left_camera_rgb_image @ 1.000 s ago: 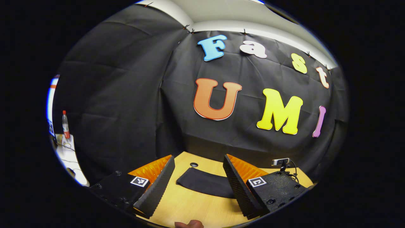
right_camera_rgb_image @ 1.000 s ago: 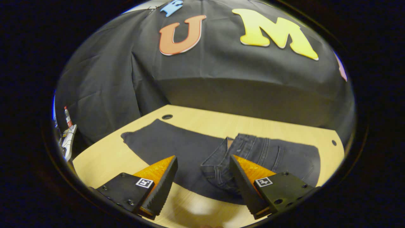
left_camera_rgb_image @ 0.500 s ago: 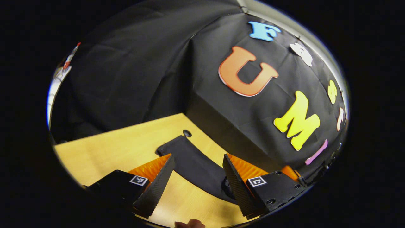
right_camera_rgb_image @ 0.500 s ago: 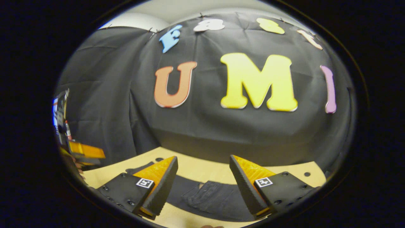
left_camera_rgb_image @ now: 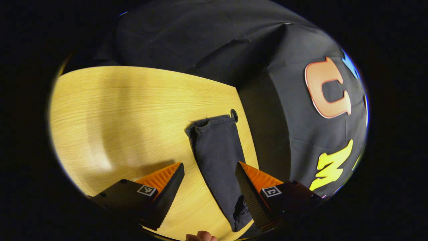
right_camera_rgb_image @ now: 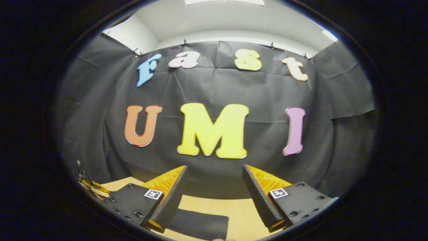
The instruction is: Grasp the waist and the cuffs of the jeans and fold them to make the two legs overlap; first hold the waist and fold one-third of the jeans toward the cuffs, then hold the cuffs and fold the remaining one-third in the same direction to finish folding.
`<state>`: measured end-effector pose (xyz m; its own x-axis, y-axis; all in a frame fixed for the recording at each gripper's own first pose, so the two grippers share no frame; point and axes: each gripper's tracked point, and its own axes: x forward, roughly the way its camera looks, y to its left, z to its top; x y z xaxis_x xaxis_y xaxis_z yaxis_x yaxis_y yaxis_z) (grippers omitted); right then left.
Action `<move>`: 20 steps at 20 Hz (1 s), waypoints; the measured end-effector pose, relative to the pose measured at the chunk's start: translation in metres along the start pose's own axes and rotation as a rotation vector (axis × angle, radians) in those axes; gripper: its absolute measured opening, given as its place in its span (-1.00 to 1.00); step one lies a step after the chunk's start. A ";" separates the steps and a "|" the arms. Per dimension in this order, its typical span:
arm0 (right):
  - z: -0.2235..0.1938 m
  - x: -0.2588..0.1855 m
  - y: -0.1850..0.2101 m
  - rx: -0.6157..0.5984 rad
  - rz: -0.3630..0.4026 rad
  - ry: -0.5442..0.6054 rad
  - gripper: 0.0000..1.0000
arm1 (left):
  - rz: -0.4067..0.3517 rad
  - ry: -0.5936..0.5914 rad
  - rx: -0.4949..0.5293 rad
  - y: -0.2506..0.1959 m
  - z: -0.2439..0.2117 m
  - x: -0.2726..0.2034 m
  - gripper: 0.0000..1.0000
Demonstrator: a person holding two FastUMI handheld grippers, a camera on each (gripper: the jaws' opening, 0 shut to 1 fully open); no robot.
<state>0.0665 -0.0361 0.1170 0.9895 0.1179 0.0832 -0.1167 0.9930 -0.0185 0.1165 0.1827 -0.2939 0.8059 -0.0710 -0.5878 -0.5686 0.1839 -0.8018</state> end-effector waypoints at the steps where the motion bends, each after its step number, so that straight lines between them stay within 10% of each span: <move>1: 0.002 -0.003 -0.014 -0.010 -0.030 0.001 0.92 | -0.003 0.003 -0.017 -0.001 0.002 0.006 0.98; 13: 0.021 -0.004 -0.067 -0.038 -0.207 -0.028 0.92 | -0.060 -0.019 -0.188 -0.012 0.040 0.062 0.94; 18: 0.027 -0.008 -0.099 -0.013 -0.264 -0.038 0.95 | -0.102 -0.023 -0.365 0.006 0.033 0.076 -0.77; 20: 0.028 -0.011 -0.107 -0.020 -0.276 -0.036 0.92 | -0.077 -0.040 -0.270 0.008 0.030 0.077 -0.92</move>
<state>0.0659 -0.1437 0.1462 0.9800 -0.1561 0.1232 0.1586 0.9873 -0.0102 0.1791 0.2075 -0.3423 0.8513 -0.0351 -0.5236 -0.5245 -0.0888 -0.8468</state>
